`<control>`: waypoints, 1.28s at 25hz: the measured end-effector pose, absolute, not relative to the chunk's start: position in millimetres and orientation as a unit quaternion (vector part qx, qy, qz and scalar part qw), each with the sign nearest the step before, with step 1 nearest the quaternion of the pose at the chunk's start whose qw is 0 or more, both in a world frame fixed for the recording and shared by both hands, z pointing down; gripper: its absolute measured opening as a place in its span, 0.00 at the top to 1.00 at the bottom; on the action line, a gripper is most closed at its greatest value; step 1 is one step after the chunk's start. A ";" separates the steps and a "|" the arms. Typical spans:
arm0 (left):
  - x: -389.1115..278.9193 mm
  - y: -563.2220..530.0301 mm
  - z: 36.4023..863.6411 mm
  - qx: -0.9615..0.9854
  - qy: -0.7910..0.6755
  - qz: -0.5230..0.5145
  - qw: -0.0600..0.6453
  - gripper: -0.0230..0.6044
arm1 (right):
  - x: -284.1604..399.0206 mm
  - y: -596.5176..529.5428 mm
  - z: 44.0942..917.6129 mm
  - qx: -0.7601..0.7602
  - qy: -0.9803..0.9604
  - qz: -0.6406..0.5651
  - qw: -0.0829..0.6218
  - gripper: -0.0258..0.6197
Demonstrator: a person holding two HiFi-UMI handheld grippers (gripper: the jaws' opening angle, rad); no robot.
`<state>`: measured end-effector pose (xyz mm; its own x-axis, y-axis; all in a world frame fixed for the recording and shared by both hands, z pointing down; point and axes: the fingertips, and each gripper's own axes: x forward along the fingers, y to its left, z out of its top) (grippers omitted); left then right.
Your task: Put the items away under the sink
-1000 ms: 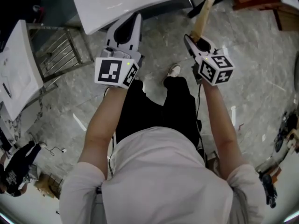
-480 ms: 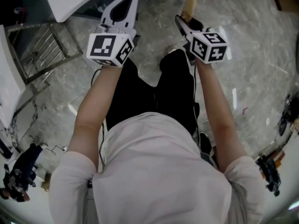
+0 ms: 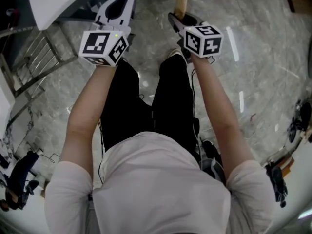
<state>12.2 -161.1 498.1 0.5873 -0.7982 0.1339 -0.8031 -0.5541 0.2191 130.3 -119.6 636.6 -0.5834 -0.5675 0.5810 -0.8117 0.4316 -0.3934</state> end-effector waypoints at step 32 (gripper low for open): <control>6.5 -208.4 615.7 0.866 -0.485 0.023 0.117 0.96 | 91.6 -226.3 767.3 0.373 -0.828 0.359 0.215 0.77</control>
<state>6.5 -208.4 615.7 0.5280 -0.8351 0.1544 -0.8460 -0.5016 0.1806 91.6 -226.3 767.3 -0.6294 -0.4626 0.6243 -0.7719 0.4648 -0.4338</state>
